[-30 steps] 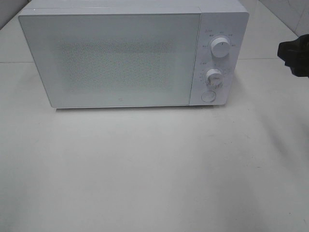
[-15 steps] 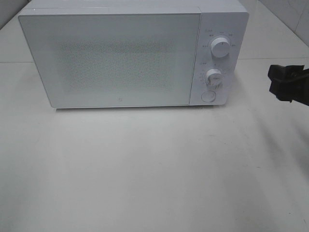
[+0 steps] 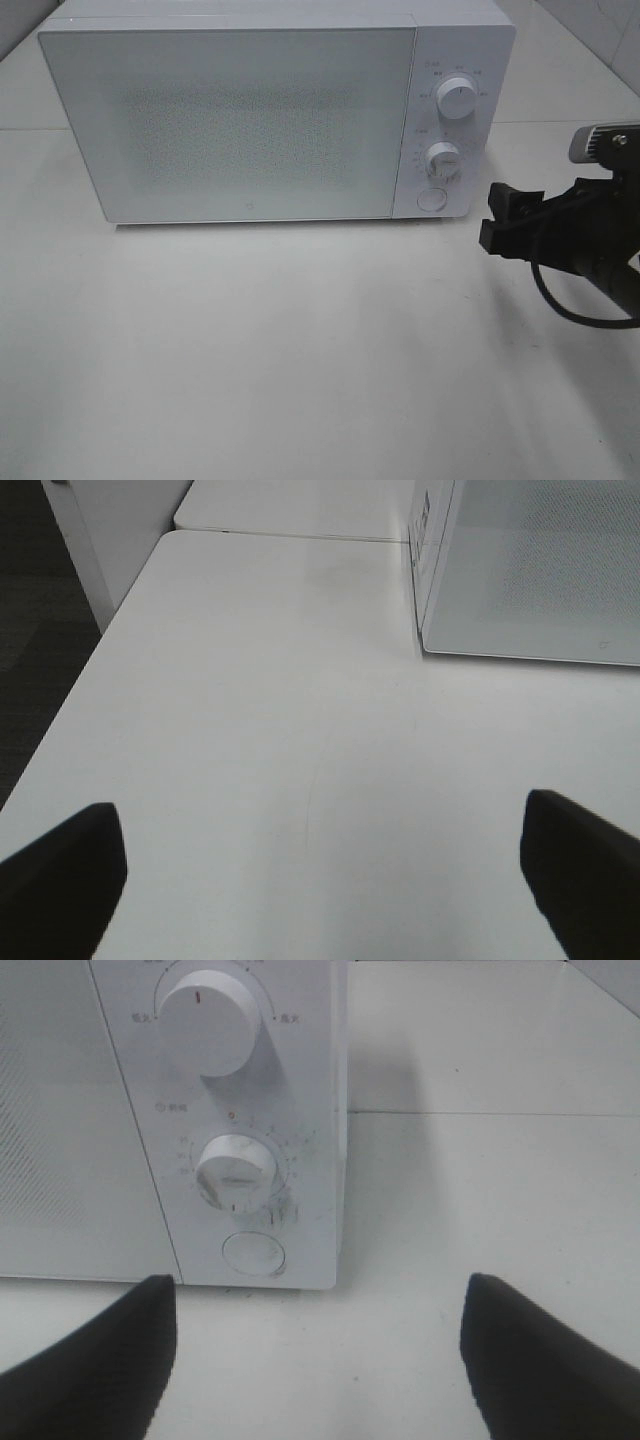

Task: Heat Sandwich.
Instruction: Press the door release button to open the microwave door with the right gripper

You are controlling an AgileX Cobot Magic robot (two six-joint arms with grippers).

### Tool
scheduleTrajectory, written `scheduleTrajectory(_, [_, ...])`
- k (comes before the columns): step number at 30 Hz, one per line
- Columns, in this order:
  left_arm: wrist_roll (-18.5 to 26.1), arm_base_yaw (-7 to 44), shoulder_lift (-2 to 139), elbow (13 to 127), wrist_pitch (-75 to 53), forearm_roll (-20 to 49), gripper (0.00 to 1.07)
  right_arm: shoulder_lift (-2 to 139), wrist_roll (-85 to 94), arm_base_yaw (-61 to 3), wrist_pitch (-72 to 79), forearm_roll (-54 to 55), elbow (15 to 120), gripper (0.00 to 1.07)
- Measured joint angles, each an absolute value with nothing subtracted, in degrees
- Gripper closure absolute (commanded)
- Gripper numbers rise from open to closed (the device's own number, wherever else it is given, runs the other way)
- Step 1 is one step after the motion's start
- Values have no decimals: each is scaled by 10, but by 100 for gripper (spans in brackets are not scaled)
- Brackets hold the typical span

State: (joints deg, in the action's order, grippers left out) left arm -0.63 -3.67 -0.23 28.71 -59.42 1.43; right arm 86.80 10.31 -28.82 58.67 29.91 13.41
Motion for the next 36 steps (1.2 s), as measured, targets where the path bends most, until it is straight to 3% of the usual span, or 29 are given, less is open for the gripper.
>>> scheduleTrajectory(12, [-6,-37,-2,287,-594,14,8,938,103,-410,638,424,135,31])
scheduleTrajectory(23, [-6,-37,-2,287,-594,14,8,943,81,-426,643,449,135,31])
scheduleTrajectory(36, [-6,-37,-2,287,-594,14,8,943,-352,-426,641,457,135,31])
